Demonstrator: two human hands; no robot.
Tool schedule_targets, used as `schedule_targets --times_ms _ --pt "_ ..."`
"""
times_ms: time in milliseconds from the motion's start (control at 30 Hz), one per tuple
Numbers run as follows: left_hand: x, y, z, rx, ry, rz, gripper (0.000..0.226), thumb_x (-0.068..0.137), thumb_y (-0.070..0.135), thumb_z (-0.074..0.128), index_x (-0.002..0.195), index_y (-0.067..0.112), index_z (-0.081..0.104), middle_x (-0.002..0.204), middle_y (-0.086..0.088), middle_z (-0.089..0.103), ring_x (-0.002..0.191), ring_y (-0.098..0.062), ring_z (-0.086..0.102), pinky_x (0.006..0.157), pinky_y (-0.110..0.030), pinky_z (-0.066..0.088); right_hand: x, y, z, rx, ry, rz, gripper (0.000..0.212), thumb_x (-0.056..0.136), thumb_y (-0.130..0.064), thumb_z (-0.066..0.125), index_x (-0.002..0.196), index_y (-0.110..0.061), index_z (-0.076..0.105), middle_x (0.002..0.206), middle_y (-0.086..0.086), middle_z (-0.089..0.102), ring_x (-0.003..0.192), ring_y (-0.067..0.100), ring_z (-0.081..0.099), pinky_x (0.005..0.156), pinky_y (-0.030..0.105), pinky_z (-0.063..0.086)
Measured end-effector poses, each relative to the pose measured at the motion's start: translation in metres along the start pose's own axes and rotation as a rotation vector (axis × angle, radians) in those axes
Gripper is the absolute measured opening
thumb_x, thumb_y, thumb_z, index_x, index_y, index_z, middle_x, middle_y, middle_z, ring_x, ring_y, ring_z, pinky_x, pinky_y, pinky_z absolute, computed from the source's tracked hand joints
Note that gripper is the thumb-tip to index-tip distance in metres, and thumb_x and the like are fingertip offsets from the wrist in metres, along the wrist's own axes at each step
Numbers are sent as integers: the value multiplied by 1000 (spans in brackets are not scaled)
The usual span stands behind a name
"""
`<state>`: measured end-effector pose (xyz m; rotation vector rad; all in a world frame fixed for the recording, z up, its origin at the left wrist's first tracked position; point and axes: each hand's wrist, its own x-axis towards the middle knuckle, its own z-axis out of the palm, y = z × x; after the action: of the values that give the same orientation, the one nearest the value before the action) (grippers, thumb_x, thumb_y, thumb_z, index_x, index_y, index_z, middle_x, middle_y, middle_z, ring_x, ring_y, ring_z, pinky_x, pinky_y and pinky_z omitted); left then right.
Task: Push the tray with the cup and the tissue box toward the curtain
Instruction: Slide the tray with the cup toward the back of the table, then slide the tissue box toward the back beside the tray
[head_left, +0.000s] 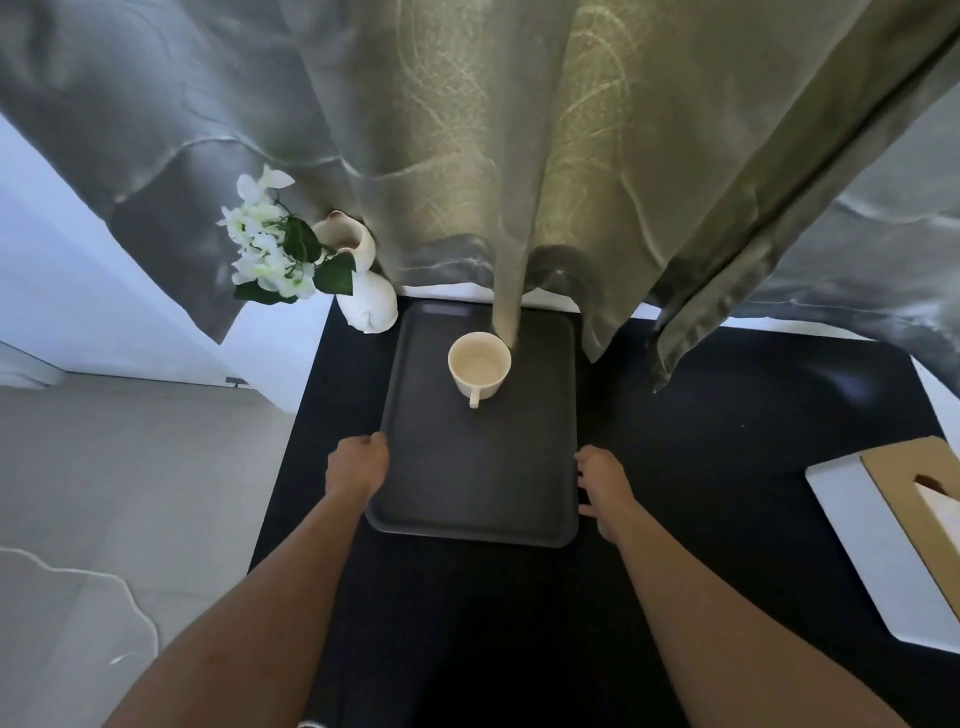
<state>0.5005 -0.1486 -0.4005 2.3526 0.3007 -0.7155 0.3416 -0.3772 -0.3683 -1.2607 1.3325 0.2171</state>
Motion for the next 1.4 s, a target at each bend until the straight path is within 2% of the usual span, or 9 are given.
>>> schedule_targets --times_ms 133,267,367,433,500,667,833,967,1400 --pt "3 3 -1 -45 23 9 35 90 24 43 64 6 59 75 -12 61 66 -27 52 69 -35 41 8 -5 2 2 1 4 20 97 -21 39 80 -22 50 96 5 55 102 28 53 103 52 41" --pt "-1 3 -5 -101 2 54 32 91 23 42 65 10 54 74 -9 61 72 -29 54 70 -37 41 8 -8 8 11 -38 -8 33 96 -25 41 125 -13 52 112 6 54 101 23 50 90 43 42" --pt "-9 3 -9 -112 -44 108 26 97 23 43 101 11 66 107 -13 66 107 -35 59 89 -40 43 2 -8 11 -8 -49 -17 40 97 -27 40 133 -12 47 126 8 53 110 25 50 91 40 40" --pt "-14 5 -10 -127 -56 139 40 98 24 45 133 8 58 133 -14 61 125 -33 54 102 -39 40 -2 -6 13 -39 -23 -40 46 96 -31 40 138 -13 46 136 8 52 119 27 50 98 42 42" --pt "-18 6 -12 -110 -66 184 45 98 24 46 140 8 52 139 -12 58 129 -31 52 105 -38 38 -8 -6 15 -52 -10 -63 50 96 -35 41 142 -16 43 140 8 50 125 28 48 106 46 40" --pt "-31 18 -16 -13 -139 305 40 98 27 42 129 10 61 127 -13 65 119 -34 58 96 -38 42 -39 -13 18 -50 20 -112 41 100 -32 39 132 -10 51 129 14 56 124 31 52 106 47 43" --pt "-45 39 -10 30 -207 438 34 97 30 41 91 10 67 97 -12 73 94 -32 68 90 -46 53 -61 -8 2 -32 49 -206 20 100 -26 40 104 -21 59 122 18 58 117 33 56 102 50 45" --pt "-56 53 3 92 -244 525 37 91 35 43 95 10 70 94 -13 73 93 -34 69 91 -50 52 -68 3 -22 -51 122 -249 32 100 -27 40 125 -17 57 112 9 63 105 24 61 94 43 50" --pt "-150 139 103 155 -401 695 21 97 32 48 100 20 65 97 -4 69 92 -21 68 92 -48 55 -54 30 -162 53 257 -305 16 100 -25 44 104 -19 58 106 8 64 97 21 63 88 38 51"
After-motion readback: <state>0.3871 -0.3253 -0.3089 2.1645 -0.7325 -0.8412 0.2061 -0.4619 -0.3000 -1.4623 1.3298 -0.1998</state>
